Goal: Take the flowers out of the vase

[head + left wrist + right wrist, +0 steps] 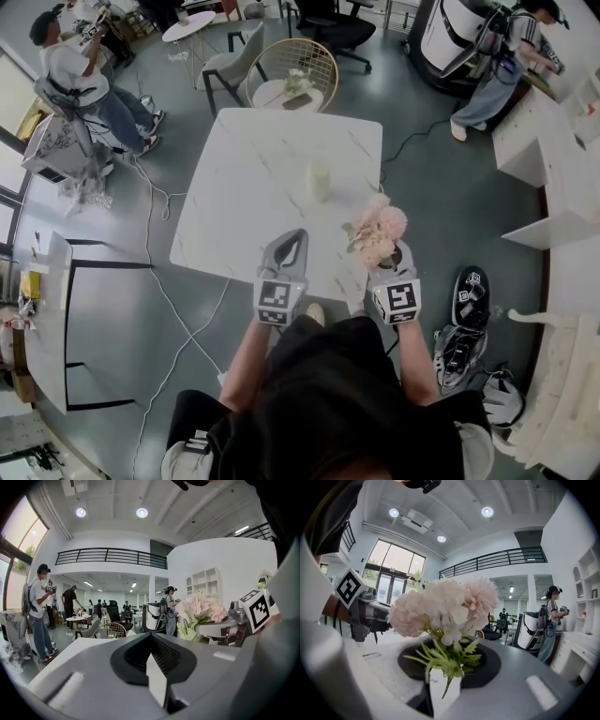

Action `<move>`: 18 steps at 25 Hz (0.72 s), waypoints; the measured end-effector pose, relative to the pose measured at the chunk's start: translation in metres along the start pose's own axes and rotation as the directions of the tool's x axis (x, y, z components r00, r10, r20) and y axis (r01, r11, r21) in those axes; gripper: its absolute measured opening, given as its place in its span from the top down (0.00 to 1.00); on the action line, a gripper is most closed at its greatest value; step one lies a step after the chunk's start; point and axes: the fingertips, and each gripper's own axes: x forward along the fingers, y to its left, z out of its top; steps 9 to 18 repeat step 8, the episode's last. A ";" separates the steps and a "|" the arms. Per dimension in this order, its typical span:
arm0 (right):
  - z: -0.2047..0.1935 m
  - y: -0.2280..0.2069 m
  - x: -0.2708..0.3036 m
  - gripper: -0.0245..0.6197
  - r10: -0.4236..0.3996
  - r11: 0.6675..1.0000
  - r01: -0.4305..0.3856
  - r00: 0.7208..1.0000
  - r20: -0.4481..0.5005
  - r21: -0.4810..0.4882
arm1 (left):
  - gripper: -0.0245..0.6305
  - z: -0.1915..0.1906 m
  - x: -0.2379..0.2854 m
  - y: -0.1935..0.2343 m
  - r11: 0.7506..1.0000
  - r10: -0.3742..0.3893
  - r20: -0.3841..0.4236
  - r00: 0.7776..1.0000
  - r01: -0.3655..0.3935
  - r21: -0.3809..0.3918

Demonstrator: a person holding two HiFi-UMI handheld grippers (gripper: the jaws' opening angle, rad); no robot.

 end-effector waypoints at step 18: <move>0.002 0.003 0.001 0.77 0.000 1.000 0.000 1.000 0.003 -0.003 | 0.95 -0.001 -0.001 0.003 1.000 0.002 0.001 1.000 -0.002 -0.007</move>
